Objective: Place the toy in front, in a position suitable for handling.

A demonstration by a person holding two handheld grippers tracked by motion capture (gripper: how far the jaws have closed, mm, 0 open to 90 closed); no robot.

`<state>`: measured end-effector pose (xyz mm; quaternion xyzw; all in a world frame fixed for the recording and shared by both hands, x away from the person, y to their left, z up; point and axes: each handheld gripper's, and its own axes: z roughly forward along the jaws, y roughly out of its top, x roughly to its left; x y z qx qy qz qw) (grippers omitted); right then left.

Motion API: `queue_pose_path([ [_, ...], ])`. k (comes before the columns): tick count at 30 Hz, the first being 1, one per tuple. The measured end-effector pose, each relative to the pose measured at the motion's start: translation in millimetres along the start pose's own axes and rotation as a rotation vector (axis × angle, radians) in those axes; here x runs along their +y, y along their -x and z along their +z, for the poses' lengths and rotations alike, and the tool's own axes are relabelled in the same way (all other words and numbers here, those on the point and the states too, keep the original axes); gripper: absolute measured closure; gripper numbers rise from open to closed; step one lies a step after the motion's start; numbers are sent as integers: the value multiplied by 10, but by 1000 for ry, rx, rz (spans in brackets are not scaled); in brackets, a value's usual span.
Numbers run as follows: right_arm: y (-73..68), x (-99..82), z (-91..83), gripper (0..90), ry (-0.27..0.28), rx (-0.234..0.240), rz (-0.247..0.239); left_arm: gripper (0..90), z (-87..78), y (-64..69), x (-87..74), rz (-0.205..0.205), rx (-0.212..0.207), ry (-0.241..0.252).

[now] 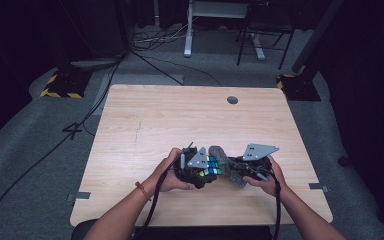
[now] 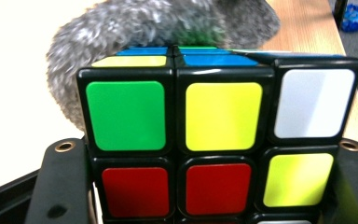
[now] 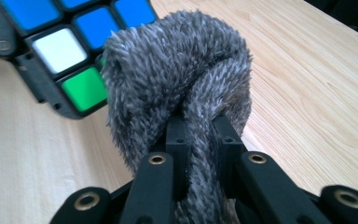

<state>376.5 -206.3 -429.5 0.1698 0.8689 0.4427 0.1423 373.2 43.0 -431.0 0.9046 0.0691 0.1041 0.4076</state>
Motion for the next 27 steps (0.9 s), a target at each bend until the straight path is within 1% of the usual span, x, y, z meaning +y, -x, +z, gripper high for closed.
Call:
queue_pose_path([
  [1, -12, 12, -12, 806, 7, -1, -6, 334, -1, -6, -5, -1, 6, -2],
  [3, -43, 34, -36, 806, 24, 17, -15, 334, -1, -27, -25, -11, 12, -7],
  [5, -98, 64, -60, 806, 27, 20, -37, 334, 6, -39, -34, -10, 20, -17],
  [6, -115, 72, -69, 806, 35, 26, -39, 334, 11, -45, -41, -19, 19, -18],
  [7, -132, 84, -80, 806, 44, 33, -40, 334, 18, -49, -43, -17, 21, -27],
  [9, -166, 112, -96, 806, 63, 48, -51, 334, 44, -44, -40, -23, 18, -28],
  [13, -235, 171, -95, 806, 95, 61, -70, 334, 119, -4, -10, -14, 5, -39],
  [15, -253, 195, -96, 805, 107, 61, -78, 334, 151, 9, -4, -13, -3, -43],
  [16, -259, 203, -95, 805, 111, 58, -82, 333, 167, 21, 5, 0, -3, -50],
  [18, -265, 218, -76, 805, 97, 39, -95, 334, 175, 37, 11, 3, 3, -60],
  [19, -254, 217, -65, 805, 89, 31, -93, 334, 173, 37, 9, 3, 0, -59],
  [21, -194, 192, -44, 805, 68, 11, -70, 334, 152, 41, 8, 5, 2, -53],
  [23, -124, 152, -32, 805, 44, -13, -47, 334, 106, 46, 13, 2, -9, -34],
  [25, -55, 102, -32, 805, 38, -10, -11, 334, 59, 46, 23, -1, -3, -13],
  [27, -25, 65, -34, 805, 23, -16, 1, 334, 6, 35, 28, -7, -5, 16],
])
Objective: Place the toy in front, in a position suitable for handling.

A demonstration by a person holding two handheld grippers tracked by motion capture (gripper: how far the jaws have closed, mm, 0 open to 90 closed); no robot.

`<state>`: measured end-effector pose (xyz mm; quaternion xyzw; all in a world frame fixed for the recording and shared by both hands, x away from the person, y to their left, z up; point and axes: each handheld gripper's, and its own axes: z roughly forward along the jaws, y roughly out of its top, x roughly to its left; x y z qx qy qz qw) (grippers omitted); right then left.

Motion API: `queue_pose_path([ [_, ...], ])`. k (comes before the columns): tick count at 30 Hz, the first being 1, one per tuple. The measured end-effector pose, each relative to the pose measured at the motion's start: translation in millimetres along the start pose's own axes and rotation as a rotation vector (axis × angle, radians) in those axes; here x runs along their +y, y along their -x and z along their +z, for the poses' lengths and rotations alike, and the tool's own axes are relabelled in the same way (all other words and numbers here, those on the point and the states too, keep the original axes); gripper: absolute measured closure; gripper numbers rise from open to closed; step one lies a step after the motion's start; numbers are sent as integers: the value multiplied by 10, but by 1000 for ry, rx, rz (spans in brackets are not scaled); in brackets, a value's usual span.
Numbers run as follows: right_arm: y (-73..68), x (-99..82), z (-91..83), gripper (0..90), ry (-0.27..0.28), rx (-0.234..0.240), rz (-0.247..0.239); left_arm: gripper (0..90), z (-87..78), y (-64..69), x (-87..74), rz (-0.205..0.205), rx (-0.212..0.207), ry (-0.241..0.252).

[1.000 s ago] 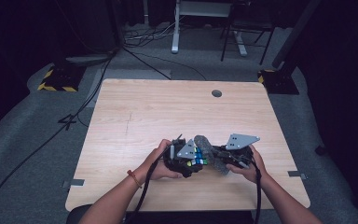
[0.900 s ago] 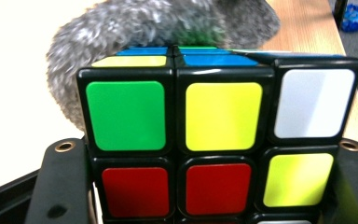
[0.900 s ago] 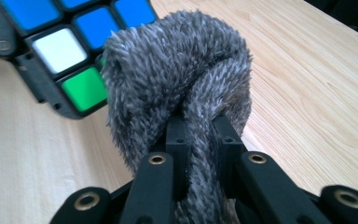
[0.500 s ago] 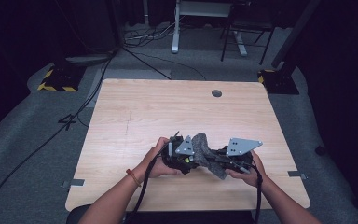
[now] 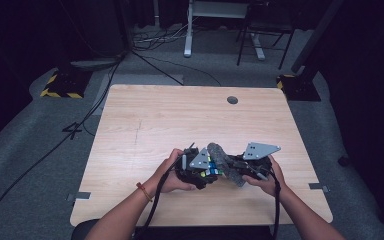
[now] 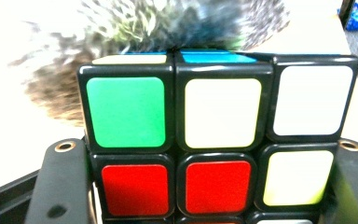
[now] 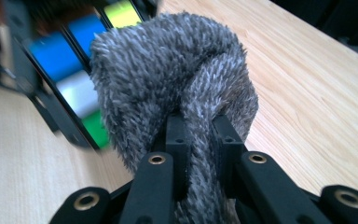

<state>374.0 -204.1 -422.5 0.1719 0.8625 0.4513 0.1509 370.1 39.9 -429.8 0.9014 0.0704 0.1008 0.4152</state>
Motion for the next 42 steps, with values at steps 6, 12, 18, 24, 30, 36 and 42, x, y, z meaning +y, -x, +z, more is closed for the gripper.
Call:
queue_pose_path([
  [6, -38, -19, 1, 805, 2, 23, -22, 334, -60, -36, -10, -5, 25, 3],
  [12, -144, 16, -45, 805, 23, 59, -57, 334, -49, -61, -32, -9, 46, -22],
  [18, -209, 77, -74, 805, 43, 75, -87, 333, 40, -71, -52, -19, 56, -65],
  [24, -287, 129, -40, 804, 75, 87, -115, 333, 162, -14, -33, 3, 32, -102],
  [30, -235, 136, -20, 803, 69, 39, -109, 333, 176, 21, -16, 14, 11, -94],
  [36, -67, 23, -9, 803, 34, 7, -45, 334, 112, 25, -11, 14, 8, -74],
  [42, 2, -44, 27, 803, -3, 8, -19, 334, 0, -6, -2, 10, 12, -20],
])
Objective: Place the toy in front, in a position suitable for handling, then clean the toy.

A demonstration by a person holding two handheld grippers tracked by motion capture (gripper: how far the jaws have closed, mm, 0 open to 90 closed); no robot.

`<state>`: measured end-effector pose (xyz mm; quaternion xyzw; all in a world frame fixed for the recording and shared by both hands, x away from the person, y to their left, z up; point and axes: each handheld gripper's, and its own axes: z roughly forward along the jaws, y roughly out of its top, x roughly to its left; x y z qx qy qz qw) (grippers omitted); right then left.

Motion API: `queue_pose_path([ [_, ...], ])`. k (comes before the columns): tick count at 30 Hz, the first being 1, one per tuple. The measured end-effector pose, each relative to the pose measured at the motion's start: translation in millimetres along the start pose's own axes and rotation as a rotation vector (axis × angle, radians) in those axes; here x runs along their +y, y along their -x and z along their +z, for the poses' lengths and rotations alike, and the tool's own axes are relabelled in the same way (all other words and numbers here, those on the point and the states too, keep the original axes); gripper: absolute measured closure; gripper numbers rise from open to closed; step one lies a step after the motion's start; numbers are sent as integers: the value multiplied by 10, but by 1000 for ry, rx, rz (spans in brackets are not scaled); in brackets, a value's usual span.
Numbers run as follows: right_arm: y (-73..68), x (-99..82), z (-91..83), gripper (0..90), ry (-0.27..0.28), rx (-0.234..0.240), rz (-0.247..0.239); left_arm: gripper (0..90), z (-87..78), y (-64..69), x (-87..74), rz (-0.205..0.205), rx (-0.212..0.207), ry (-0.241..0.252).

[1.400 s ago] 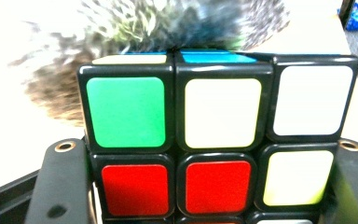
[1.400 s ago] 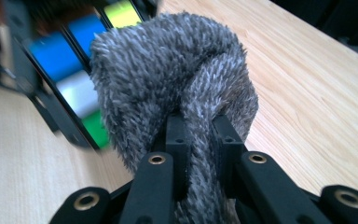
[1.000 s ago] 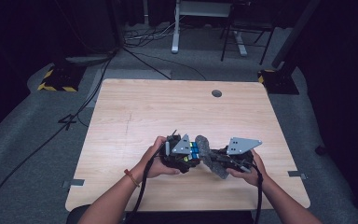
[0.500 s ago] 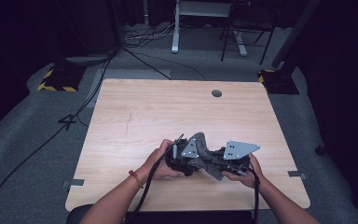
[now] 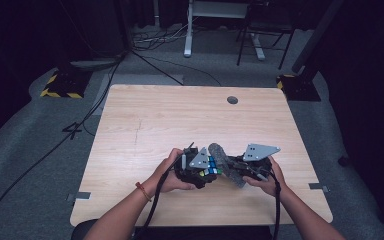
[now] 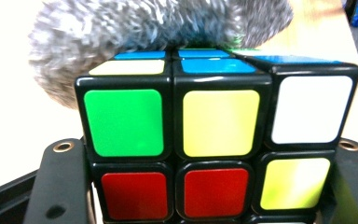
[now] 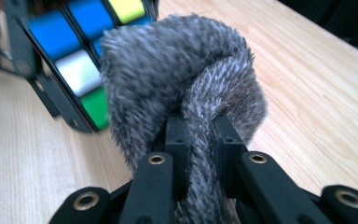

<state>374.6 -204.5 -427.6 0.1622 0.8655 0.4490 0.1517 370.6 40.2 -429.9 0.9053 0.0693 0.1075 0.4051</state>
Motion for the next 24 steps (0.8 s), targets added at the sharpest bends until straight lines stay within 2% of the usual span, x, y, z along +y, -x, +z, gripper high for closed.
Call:
queue_pose_path([
  [6, -1, -22, 50, 803, -18, 25, 10, 334, -57, -14, 4, -6, 3, 30],
  [10, -10, -25, 49, 803, 8, 56, 25, 333, -40, -13, 3, -3, -11, 36],
  [12, -26, -19, 40, 803, 36, 88, 30, 332, -29, 0, 2, 10, -8, 31],
  [14, -46, -10, 31, 803, 40, 85, 20, 332, -31, 4, 0, 14, -11, 33],
  [17, -47, -8, 4, 803, 68, 99, 31, 331, -20, 0, -1, 13, -13, 34],
  [24, -58, -7, -2, 803, 72, 95, 26, 324, -2, 0, -9, 13, -15, 17],
])
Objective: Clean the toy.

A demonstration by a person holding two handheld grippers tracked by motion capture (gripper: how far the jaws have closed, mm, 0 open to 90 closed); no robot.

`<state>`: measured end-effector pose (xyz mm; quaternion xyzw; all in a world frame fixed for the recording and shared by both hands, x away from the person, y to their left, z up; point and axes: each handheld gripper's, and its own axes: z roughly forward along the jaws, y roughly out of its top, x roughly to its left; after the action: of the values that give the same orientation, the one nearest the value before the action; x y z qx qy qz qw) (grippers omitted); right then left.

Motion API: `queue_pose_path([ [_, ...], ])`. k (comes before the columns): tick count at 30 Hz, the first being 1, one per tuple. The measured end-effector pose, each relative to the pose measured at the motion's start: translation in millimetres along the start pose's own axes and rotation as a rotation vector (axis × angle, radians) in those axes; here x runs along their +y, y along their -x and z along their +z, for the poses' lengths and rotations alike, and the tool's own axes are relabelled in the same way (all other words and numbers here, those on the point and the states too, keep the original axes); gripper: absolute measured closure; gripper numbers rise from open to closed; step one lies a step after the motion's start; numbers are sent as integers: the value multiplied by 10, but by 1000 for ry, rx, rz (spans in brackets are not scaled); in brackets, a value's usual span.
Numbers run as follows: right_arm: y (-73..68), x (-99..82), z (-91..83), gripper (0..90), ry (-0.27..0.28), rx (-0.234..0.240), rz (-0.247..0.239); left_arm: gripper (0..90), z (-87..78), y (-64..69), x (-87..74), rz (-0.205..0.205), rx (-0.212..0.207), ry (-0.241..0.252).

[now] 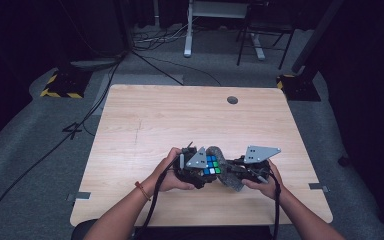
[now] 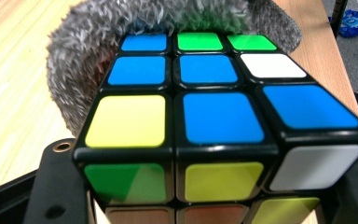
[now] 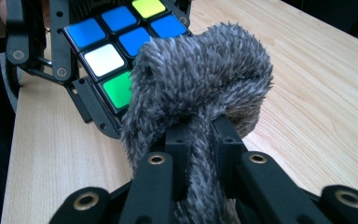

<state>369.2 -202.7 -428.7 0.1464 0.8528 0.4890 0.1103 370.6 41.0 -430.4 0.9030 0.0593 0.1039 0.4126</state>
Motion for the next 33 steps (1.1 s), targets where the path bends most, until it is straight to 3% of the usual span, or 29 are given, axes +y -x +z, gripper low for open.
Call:
queue_pose_path([
  [12, -18, 17, -140, 803, 64, -8, -2, 313, 103, -12, 33, -11, -18, -45],
  [14, -41, 32, -146, 804, 78, 7, -12, 320, 128, 26, 35, 21, 9, -60],
  [17, -65, 41, -121, 804, 66, 2, -24, 327, 117, 24, 31, 24, 21, -55],
  [22, 2, 22, -114, 803, 28, -20, 6, 334, 50, -11, 18, 2, 36, -12],
  [27, 51, -66, -31, 803, -25, 18, 43, 333, -11, -12, 25, -1, 36, 25],
  [29, 36, -65, -22, 803, -3, 56, 45, 332, -9, -18, 25, -4, 19, 29],
  [33, 12, -63, -40, 803, 28, 77, 39, 319, 8, -47, 10, -9, -25, 3],
])
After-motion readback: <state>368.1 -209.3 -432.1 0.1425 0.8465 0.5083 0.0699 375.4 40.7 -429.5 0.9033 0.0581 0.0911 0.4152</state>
